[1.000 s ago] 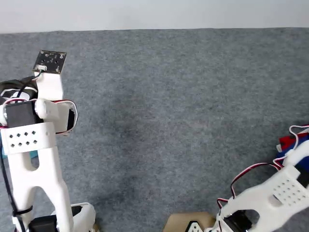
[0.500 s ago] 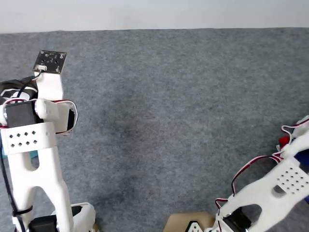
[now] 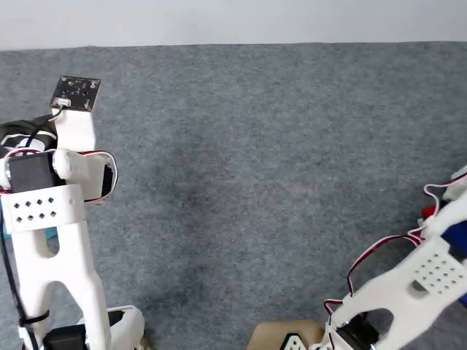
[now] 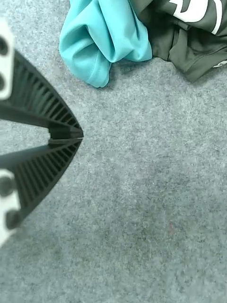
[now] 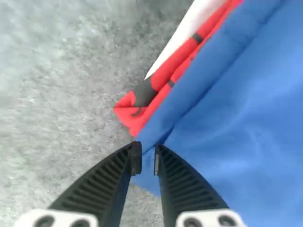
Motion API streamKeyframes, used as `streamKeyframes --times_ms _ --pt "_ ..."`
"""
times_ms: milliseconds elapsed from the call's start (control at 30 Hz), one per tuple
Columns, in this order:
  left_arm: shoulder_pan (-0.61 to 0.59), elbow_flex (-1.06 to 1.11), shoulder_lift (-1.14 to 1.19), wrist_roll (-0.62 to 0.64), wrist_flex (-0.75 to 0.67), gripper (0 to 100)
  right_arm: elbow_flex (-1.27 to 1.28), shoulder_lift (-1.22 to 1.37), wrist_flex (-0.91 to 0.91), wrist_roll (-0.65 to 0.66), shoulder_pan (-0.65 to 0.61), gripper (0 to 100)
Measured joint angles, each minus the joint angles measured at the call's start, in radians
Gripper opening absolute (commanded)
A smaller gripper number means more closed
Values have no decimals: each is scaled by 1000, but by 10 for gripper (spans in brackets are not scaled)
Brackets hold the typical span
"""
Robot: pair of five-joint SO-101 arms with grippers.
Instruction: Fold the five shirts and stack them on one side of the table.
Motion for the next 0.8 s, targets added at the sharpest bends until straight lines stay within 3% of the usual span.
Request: streamKeyframes --times_ms 367,633,800 --pt "0 0 0 0 0 2 34 -227 18 0 -170 9" --pt "0 0 0 0 0 2 439 -296 18 51 -391 10" --pt "0 0 0 0 0 2 672 -296 -31 75 -460 10"
